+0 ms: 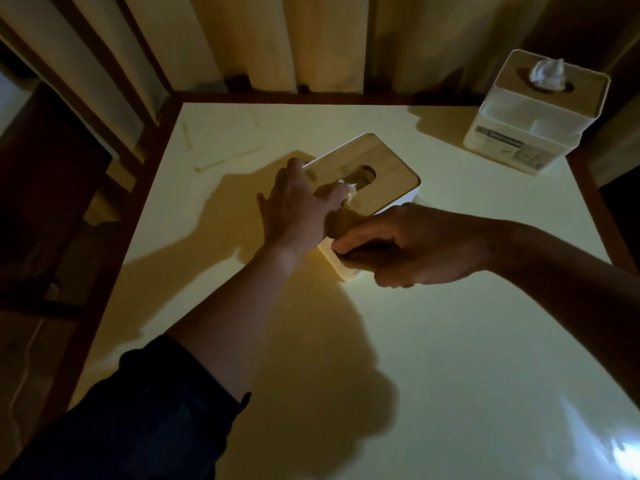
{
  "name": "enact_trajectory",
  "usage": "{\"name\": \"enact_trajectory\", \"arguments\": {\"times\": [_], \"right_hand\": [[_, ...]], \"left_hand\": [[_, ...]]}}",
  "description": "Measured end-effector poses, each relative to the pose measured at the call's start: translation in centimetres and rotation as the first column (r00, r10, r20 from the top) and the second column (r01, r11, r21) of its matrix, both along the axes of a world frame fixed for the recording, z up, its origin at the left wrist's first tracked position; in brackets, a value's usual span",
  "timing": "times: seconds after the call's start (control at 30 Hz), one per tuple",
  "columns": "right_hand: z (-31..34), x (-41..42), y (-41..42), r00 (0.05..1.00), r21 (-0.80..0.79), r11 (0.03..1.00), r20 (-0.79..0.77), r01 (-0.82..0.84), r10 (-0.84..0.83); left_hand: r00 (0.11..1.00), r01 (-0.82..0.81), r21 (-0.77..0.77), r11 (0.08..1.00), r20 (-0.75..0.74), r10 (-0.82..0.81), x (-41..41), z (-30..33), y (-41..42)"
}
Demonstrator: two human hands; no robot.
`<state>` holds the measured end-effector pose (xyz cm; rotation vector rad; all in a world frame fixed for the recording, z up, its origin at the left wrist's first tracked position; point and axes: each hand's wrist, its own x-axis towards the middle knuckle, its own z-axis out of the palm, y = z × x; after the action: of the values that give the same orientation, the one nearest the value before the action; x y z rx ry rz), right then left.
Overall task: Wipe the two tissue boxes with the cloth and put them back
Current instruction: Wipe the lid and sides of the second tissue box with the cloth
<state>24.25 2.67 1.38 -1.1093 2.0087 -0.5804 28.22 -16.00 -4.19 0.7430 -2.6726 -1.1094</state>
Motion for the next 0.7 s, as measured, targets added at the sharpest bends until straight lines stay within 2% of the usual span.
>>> {"name": "enact_trajectory", "arguments": {"times": [0.13, 0.23, 0.33, 0.4, 0.47, 0.6, 0.7], "right_hand": [[-0.8, 0.3, 0.6, 0.983, -0.146, 0.985, -0.175, -0.090, 0.064], [-2.0, 1.1, 0.6, 0.906, -0.170, 0.963, -0.404, -0.211, 0.127], [-3.2, 1.3, -0.2, 0.728, 0.061, 0.933, -0.608, -0.354, 0.316], [-3.2, 1.5, -1.4, 0.684, 0.243, 0.911, -0.602, -0.332, 0.410], [-2.8, 1.6, -2.1, 0.688, 0.297, 0.906, -0.589, -0.303, 0.423], [-2.4, 1.8, -1.7, 0.700, 0.243, 0.923, -0.601, -0.299, 0.385], [-1.1, 0.9, -1.4, 0.785, 0.083, 0.961, -0.560, -0.266, 0.265]], "left_hand": [[1.000, -0.007, 0.022, 1.000, -0.012, 0.007, 0.1, 0.0, 0.0], [1.000, -0.010, 0.031, 0.999, -0.013, 0.010, 0.0, 0.0, 0.1], [1.000, -0.010, 0.021, 1.000, -0.007, 0.010, -0.2, -0.3, 0.0], [1.000, -0.014, 0.014, 1.000, -0.006, 0.014, -0.2, -0.4, 0.0], [1.000, -0.017, 0.017, 1.000, -0.008, 0.017, -0.3, -0.5, 0.0], [1.000, -0.029, -0.005, 1.000, 0.004, 0.029, -0.2, -0.5, 0.0], [0.999, -0.031, -0.008, 0.999, 0.023, 0.031, -0.6, -0.6, -0.2]]}}
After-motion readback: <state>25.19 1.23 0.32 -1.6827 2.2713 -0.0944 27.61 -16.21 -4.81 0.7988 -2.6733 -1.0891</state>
